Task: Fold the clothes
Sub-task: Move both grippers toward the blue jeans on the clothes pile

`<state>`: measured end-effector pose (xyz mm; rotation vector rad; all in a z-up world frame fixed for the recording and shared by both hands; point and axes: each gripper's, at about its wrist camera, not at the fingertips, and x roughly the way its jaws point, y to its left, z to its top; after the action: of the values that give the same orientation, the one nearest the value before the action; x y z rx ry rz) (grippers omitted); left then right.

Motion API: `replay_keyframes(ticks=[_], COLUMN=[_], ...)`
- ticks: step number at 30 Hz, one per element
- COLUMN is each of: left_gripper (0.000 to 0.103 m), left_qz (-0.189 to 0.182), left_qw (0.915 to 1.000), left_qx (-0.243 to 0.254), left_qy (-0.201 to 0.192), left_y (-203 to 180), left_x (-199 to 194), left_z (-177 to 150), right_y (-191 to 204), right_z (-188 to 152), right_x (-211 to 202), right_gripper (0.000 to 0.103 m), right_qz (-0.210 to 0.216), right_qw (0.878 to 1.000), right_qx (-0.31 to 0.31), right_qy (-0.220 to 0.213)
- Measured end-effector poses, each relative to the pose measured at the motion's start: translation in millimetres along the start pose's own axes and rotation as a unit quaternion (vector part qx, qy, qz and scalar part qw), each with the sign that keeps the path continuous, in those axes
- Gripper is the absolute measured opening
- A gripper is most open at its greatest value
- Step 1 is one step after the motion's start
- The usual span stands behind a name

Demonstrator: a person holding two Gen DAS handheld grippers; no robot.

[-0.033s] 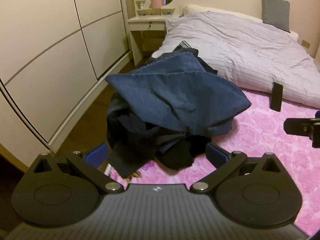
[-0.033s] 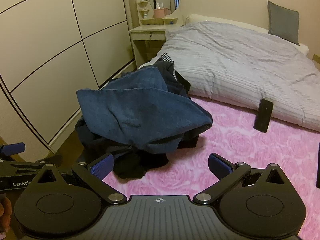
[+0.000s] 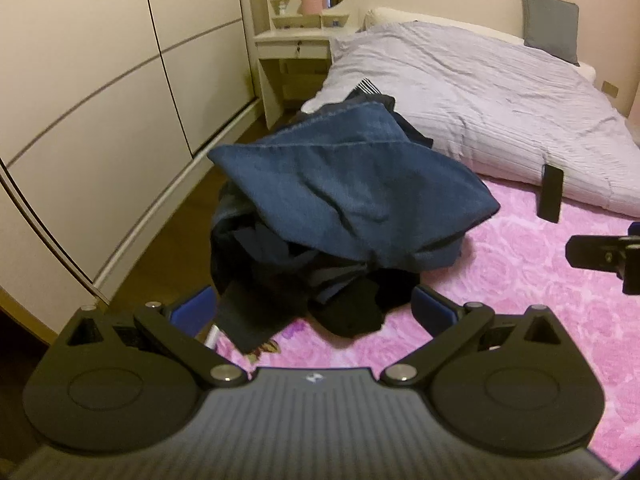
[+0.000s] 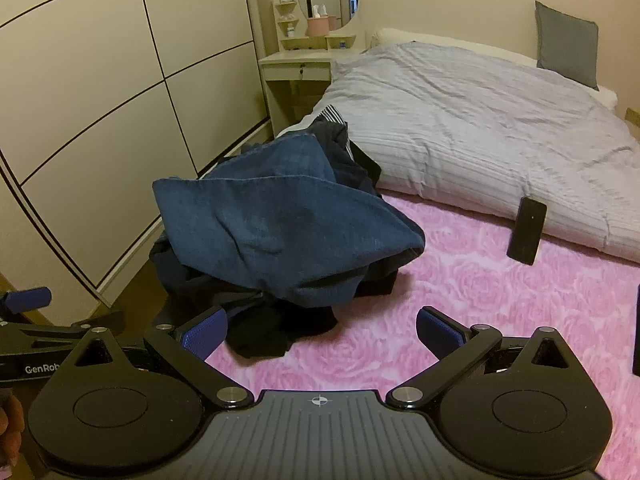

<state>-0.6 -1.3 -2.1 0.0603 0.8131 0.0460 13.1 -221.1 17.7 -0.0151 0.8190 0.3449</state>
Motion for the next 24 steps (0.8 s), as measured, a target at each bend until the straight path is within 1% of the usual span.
replay_keyframes(ticks=[4, 8, 12, 15, 19, 24], left_gripper=[0.102, 0.102, 0.101, 0.101, 0.101, 0.101], left_qz=[-0.01, -0.021, -0.039, -0.041, -0.047, -0.052], left_qw=[0.9999, 0.9995, 0.9987, 0.9984, 0.9982, 0.9985], left_qx=[0.001, 0.002, -0.008, -0.012, -0.013, 0.004], left_qy=[0.012, 0.023, 0.033, 0.038, 0.034, 0.012], left_y=[-3.5, -7.1, 0.2, -0.5, 0.0, -4.5], left_x=[2.5, 5.0, 8.8, 9.5, 7.0, 2.6], left_z=[-4.3, -8.7, -6.2, -7.7, -10.4, -12.7], right_y=[1.3, -1.6, -3.8, -6.2, -10.3, -17.0], right_z=[3.3, -3.6, -0.9, 0.6, -0.7, -0.7], right_x=[-1.7, -2.0, 3.7, 4.7, 5.7, 6.6], right_gripper=[0.103, 0.103, 0.103, 0.103, 0.103, 0.103], right_qz=[0.001, 0.003, 0.001, 0.0, 0.0, 0.001], right_qw=[1.0, 1.0, 1.0, 1.0, 1.0, 1.0], right_qx=[-0.004, -0.004, -0.001, 0.002, 0.005, 0.007], right_qy=[0.0, -0.001, 0.003, 0.007, 0.009, 0.01])
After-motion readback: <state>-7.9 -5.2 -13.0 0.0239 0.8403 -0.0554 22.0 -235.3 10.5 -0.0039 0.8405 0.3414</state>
